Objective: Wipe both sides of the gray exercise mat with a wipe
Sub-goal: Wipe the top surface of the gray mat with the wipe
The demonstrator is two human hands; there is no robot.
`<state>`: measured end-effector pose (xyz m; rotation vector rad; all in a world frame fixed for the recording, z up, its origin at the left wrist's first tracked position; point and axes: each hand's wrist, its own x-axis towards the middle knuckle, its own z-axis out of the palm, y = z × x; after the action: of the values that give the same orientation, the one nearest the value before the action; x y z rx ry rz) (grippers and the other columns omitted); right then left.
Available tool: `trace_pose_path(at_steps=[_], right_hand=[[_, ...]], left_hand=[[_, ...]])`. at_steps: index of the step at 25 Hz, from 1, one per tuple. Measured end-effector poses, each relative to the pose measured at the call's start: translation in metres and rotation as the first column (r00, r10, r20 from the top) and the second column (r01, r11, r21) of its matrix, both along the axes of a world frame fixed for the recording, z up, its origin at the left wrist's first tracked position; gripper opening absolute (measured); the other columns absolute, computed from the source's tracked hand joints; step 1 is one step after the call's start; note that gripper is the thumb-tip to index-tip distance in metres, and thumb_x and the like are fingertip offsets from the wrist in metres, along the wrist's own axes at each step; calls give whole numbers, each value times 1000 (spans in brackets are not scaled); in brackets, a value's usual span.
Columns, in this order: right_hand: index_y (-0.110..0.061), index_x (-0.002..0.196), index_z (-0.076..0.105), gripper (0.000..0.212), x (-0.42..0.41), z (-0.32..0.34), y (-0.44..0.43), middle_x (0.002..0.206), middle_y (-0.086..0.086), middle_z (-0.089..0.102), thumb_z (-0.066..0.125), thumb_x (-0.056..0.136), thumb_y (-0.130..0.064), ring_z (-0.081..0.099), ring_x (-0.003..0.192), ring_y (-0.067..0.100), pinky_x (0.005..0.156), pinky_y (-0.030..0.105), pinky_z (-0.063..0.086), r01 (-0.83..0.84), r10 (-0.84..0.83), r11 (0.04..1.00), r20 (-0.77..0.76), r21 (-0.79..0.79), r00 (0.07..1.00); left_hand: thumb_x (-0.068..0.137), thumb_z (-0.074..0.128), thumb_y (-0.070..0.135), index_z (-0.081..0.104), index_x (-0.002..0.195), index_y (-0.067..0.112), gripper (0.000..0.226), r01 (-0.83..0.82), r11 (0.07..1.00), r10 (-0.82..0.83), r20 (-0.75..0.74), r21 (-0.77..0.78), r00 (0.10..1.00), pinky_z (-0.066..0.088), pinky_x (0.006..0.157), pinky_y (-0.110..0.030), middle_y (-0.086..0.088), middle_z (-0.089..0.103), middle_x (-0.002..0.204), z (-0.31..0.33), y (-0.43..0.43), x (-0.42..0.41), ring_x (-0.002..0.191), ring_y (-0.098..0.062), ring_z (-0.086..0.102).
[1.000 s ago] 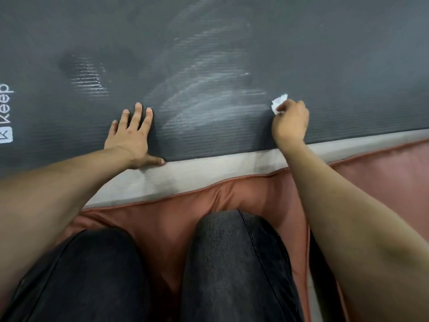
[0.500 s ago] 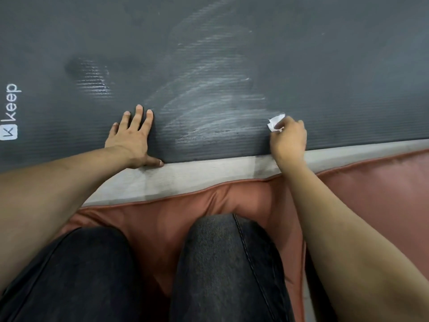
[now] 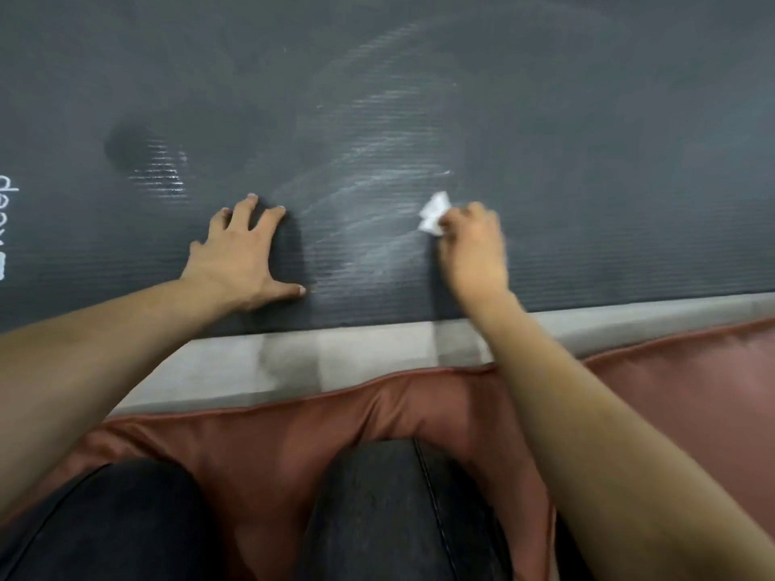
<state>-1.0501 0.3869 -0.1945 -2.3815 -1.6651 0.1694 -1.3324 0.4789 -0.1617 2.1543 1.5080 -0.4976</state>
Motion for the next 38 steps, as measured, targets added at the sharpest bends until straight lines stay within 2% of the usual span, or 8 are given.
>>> trace_pose_path(at_steps=[3,5,8,12,19,23,30,38], right_hand=[[-12,108,69,29,77,3,30,107,15,59,47,91,-8,54,102,34,83,34,40,427,-427,903,-14,43,904],[-13,105,71,28,60,-2,62,104,15,61,47,90,-9,55,99,34,82,35,40,451,-450,890,-31,63,893],[-12,89,72,20,-35,-13,91,86,15,61,56,79,-6,55,83,36,71,39,42,-10,22,991,-90,135,996],[-14,94,70,17,-70,-18,87,89,9,59,60,82,-7,53,86,31,70,39,46,-507,514,855,-52,110,856],[-7,107,71,28,34,-17,122,102,19,60,52,87,-6,50,93,39,86,41,40,296,-289,946,-66,133,955],[-11,102,70,27,-81,-32,158,96,12,62,58,81,1,51,88,33,82,41,45,56,-3,944,-163,324,987],[-10,99,69,19,-151,-41,258,97,4,63,64,85,1,50,90,24,83,26,40,-272,324,893,-94,358,941],[-14,99,67,15,-175,-52,391,97,0,57,58,91,-5,44,87,20,77,32,44,84,10,897,-210,433,978]], left_hand=[[68,80,69,9,157,45,116,9,1000,-9,-32,16,999,27,114,-67,3,-2,170,-9,0,5,155,-34,6],[67,81,67,10,157,45,117,-17,1000,17,-24,1,1000,25,117,-67,4,-3,170,-12,1,8,155,-34,4],[68,82,65,7,158,46,119,-50,999,50,-18,-20,999,21,119,-66,5,-7,170,-11,2,8,156,-32,1],[73,76,69,-3,158,48,117,-45,998,44,-22,-33,999,17,122,-64,7,-15,169,-13,-1,7,156,-31,-4],[81,59,77,-9,157,46,107,44,999,-43,-85,12,996,25,118,-56,3,-17,169,-7,-1,5,156,-32,2],[87,39,62,43,146,34,65,113,962,-143,103,250,984,44,99,-46,-1,40,152,-11,34,-27,123,-30,51],[88,51,40,52,142,23,57,-28,895,-34,130,445,991,41,109,-48,-6,46,151,-40,149,-93,133,-30,48],[92,34,40,43,150,19,61,-39,857,-46,151,514,987,30,119,-54,-11,39,157,-63,297,-103,144,-34,38]])
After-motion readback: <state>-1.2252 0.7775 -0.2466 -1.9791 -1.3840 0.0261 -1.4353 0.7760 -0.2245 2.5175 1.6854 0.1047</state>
